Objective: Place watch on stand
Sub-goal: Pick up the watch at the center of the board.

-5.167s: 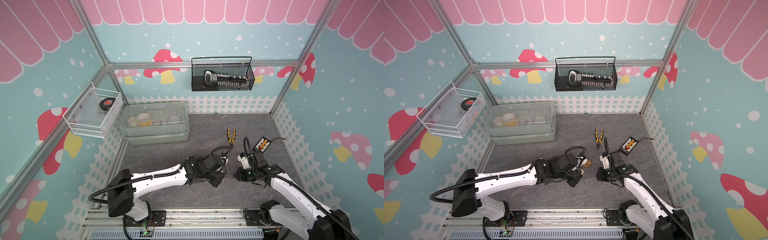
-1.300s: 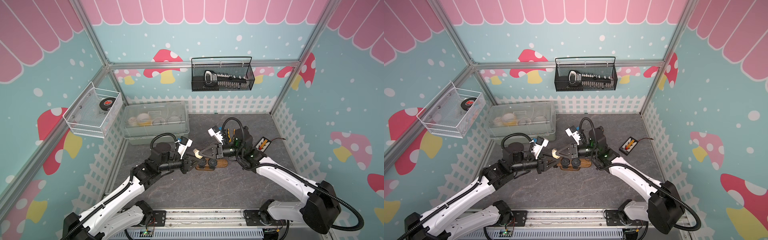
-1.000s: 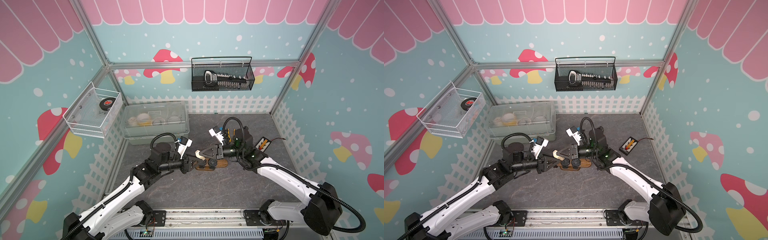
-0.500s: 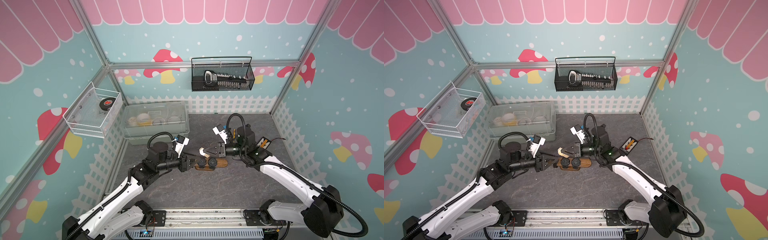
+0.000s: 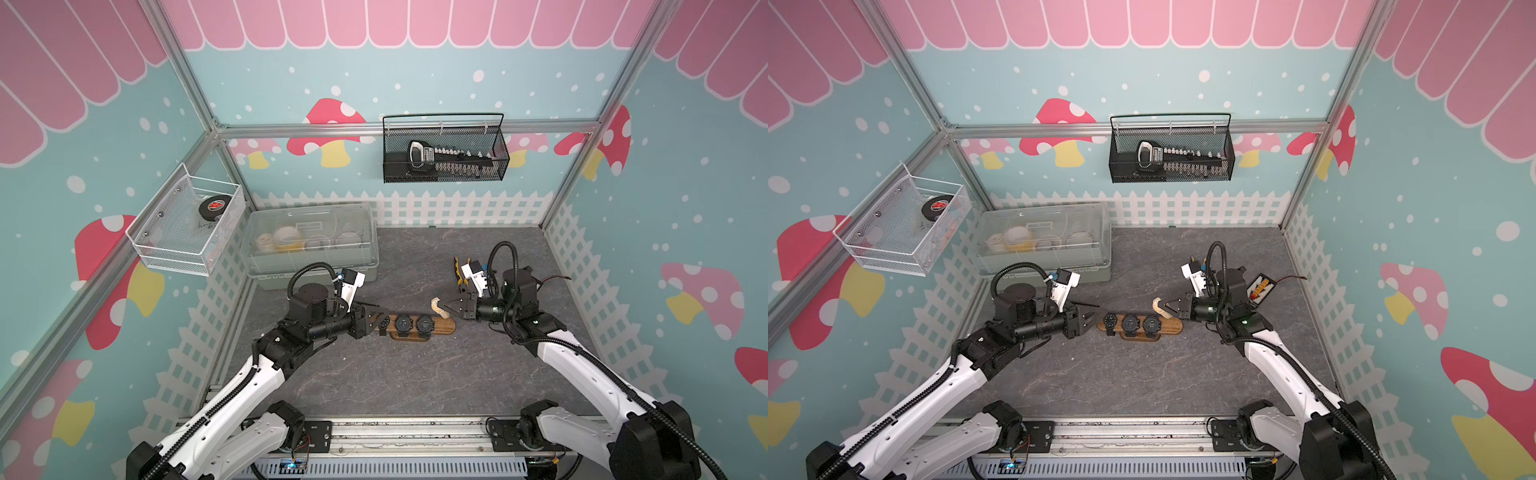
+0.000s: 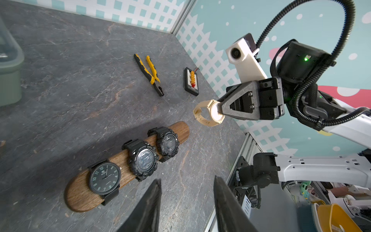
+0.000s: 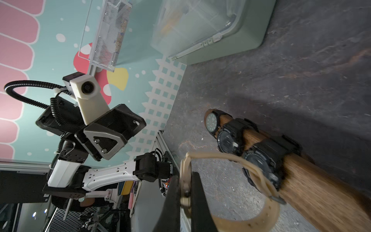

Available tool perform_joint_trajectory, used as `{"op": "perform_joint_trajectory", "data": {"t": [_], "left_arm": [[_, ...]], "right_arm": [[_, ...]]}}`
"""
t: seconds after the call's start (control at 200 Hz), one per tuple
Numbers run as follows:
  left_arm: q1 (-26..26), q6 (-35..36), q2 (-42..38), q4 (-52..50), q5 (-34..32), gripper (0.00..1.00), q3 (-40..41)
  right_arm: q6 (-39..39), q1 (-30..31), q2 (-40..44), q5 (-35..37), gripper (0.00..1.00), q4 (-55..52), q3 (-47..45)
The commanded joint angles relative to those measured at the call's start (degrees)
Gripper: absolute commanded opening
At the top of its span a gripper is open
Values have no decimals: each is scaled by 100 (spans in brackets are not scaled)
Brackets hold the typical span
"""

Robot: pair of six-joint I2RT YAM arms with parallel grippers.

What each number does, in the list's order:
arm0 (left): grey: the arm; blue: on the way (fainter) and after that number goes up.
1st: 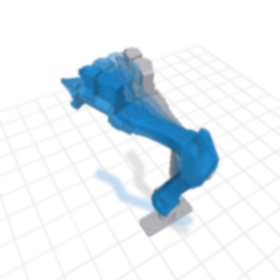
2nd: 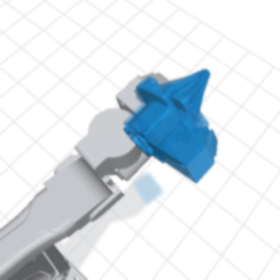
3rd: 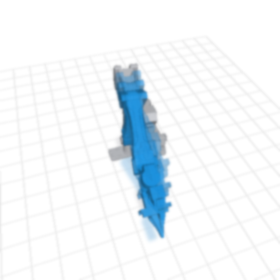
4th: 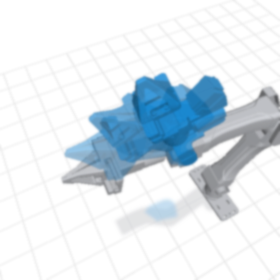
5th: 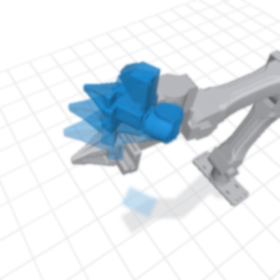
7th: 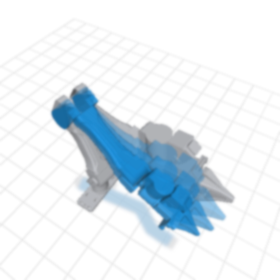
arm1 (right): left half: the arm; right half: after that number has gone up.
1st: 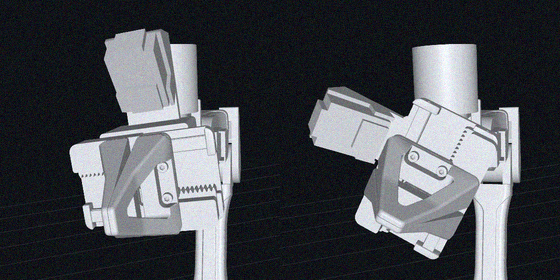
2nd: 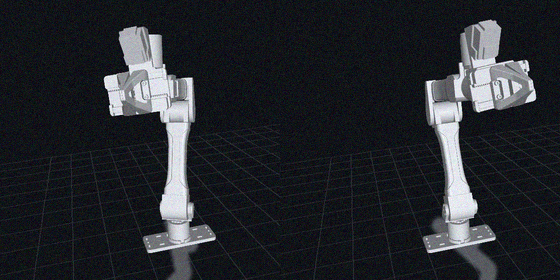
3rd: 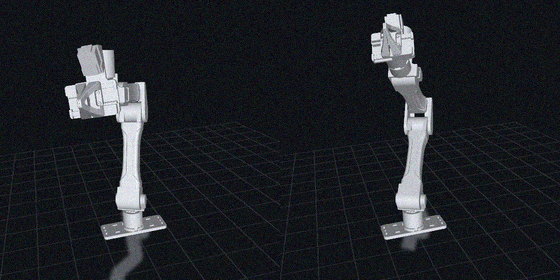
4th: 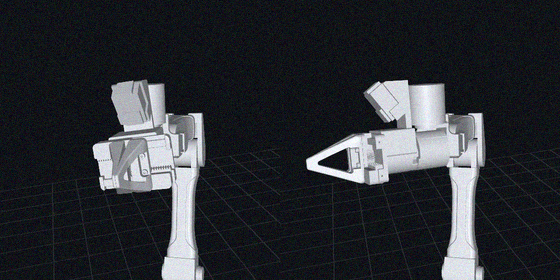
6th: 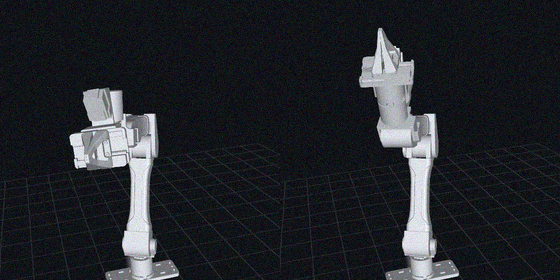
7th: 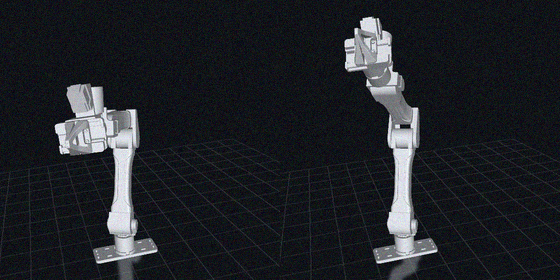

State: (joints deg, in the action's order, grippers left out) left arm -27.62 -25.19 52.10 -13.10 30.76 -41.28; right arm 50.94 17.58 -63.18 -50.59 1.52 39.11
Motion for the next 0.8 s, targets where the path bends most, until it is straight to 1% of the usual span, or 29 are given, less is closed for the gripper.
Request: {"op": "perform_joint_trajectory", "data": {"t": [0.0,0.08,0.25,0.45,0.5,0.795], "left_arm": [[147,-180,54,-177,-286,43,100],[237,-257,98,-340,-595,43,139],[385,-381,103,-358,-787,43,277],[388,-507,186,-409,-1122,43,399],[541,-546,237,-398,-1147,43,432],[595,-723,431,-121,-1215,43,623]], "right_arm": [[196,-177,123,-73,0,324,-276],[167,-324,132,-129,0,384,-446],[167,-677,128,-262,0,486,-718],[123,-972,132,-268,0,516,-879],[117,-1026,117,-267,0,530,-915],[127,-1139,-71,-268,0,839,-1186]]}}
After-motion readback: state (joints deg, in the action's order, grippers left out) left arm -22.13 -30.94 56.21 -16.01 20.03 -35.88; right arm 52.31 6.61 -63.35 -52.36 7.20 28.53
